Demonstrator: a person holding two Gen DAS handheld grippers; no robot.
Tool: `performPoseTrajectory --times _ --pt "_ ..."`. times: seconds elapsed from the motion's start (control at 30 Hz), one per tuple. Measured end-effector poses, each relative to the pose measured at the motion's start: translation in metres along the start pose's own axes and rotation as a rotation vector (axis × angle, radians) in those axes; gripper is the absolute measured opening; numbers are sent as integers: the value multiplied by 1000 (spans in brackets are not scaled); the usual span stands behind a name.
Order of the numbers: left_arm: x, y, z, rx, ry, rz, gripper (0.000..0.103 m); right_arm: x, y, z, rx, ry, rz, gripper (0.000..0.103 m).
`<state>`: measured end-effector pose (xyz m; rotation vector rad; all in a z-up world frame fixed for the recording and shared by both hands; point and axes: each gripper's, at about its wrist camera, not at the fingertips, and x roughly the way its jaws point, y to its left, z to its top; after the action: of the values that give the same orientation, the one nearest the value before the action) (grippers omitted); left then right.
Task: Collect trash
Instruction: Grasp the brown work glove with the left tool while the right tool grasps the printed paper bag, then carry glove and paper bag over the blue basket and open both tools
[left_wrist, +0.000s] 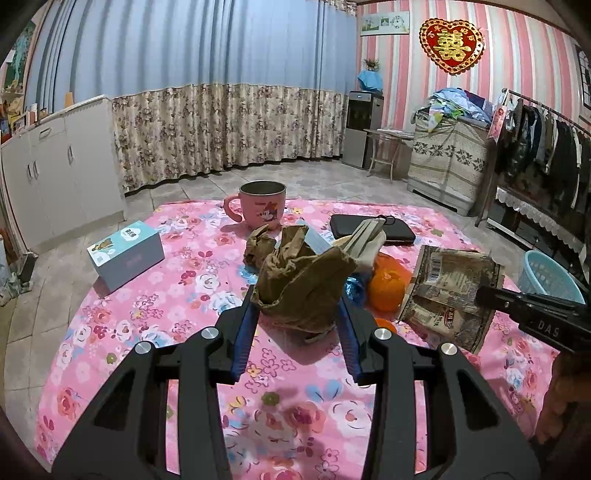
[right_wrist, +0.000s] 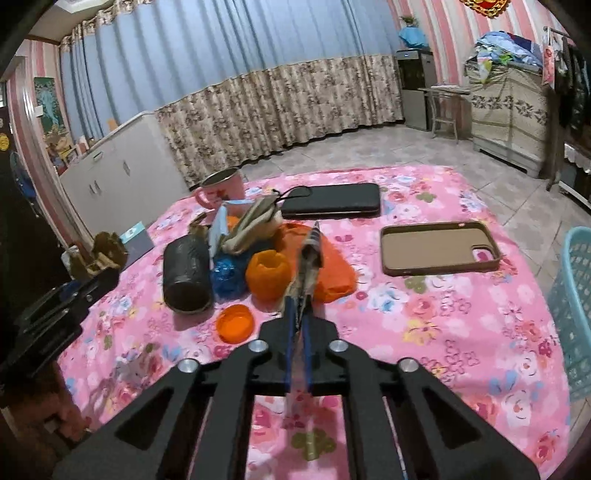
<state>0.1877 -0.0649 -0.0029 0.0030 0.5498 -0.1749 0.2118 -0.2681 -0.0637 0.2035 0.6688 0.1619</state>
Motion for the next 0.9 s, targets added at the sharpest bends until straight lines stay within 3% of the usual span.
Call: performPoseTrajectory --times 0.2,0.3,0.47,0.73,0.9 --pt "-5 -3 1 3 -9 -6 39 -22 2 7 -16 -79 16 0" --pt "-10 -7 7 6 -22 -19 39 -45 7 13 -64 -161 19 0" --pt "-22 -34 25 36 -67 -41 39 -72 -5 23 -54 -239 -2 0" --pt "-15 -122 50 80 -81 -177 39 -125 -89 46 91 -342 -101 0" --pt "-11 -196 71 119 -114 -279 39 -185 -162 50 122 -391 -283 0"
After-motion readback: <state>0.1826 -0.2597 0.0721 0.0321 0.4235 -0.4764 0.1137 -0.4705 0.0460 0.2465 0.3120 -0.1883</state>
